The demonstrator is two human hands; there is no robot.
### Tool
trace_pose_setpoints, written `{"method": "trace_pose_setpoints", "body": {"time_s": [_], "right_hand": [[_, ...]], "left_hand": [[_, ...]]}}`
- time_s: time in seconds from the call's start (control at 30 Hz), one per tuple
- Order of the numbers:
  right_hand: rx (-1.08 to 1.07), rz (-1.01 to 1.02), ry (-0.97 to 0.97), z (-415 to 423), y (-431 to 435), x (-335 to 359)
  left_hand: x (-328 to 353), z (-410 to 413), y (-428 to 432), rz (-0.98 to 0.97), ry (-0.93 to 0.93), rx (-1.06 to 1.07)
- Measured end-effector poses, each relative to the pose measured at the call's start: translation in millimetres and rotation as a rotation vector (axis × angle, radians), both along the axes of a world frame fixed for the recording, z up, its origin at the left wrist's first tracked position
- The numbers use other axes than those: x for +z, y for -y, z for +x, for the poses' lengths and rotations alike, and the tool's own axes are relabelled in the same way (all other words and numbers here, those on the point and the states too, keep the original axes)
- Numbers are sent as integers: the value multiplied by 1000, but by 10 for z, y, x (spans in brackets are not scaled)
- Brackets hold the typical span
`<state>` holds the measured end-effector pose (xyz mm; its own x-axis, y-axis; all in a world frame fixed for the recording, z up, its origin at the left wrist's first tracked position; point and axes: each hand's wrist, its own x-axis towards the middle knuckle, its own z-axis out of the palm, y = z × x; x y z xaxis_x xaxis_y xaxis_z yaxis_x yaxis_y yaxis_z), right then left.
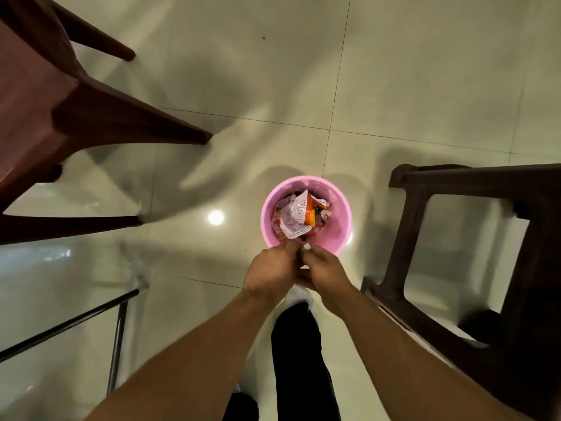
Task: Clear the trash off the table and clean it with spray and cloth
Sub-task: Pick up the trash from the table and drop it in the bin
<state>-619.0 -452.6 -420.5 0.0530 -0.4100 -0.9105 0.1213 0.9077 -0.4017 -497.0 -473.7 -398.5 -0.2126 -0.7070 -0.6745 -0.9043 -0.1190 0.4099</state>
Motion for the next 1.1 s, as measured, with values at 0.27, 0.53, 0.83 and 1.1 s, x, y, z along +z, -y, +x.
{"method": "trace_pose_setpoints", "body": {"time_s": [0.27, 0.53, 0.83, 1.1], "right_hand": [[60, -68, -233, 47, 217, -117], [319, -156, -537, -53, 482, -29], [822, -325, -715, 79, -99, 1120], [1238, -773, -823, 869, -1106, 2523]], "left_hand": [[-48, -12, 73, -63, -34, 32], [65, 252, -164, -67, 22, 42], [1189, 844, -705, -40, 193, 53], [2596, 1443, -1870, -244, 252, 133]]}}
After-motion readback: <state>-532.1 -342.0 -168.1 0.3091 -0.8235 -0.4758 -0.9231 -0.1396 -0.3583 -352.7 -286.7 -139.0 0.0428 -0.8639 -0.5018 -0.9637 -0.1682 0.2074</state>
